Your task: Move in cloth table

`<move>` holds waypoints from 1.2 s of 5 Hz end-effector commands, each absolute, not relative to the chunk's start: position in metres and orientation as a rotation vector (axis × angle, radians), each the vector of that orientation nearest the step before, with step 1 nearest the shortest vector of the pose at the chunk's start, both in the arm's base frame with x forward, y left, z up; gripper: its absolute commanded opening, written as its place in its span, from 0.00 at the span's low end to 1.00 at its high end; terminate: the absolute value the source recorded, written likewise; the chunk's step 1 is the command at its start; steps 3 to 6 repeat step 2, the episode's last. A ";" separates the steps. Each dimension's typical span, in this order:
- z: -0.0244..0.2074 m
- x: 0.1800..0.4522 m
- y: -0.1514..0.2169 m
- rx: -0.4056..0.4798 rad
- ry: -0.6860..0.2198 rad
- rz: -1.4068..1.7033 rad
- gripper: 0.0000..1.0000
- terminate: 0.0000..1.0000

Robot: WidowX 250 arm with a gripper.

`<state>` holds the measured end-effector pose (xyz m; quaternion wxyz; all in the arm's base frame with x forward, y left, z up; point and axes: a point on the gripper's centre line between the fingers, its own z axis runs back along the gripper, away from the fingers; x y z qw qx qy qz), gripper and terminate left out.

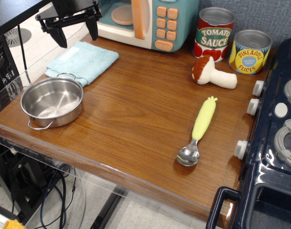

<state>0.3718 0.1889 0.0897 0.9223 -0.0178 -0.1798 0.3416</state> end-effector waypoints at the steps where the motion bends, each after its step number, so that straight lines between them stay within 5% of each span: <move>1: 0.121 0.369 0.188 -0.025 -0.441 0.692 1.00 0.00; 2: 0.121 0.369 0.188 -0.025 -0.441 0.692 1.00 1.00; 6: 0.121 0.369 0.188 -0.025 -0.441 0.692 1.00 1.00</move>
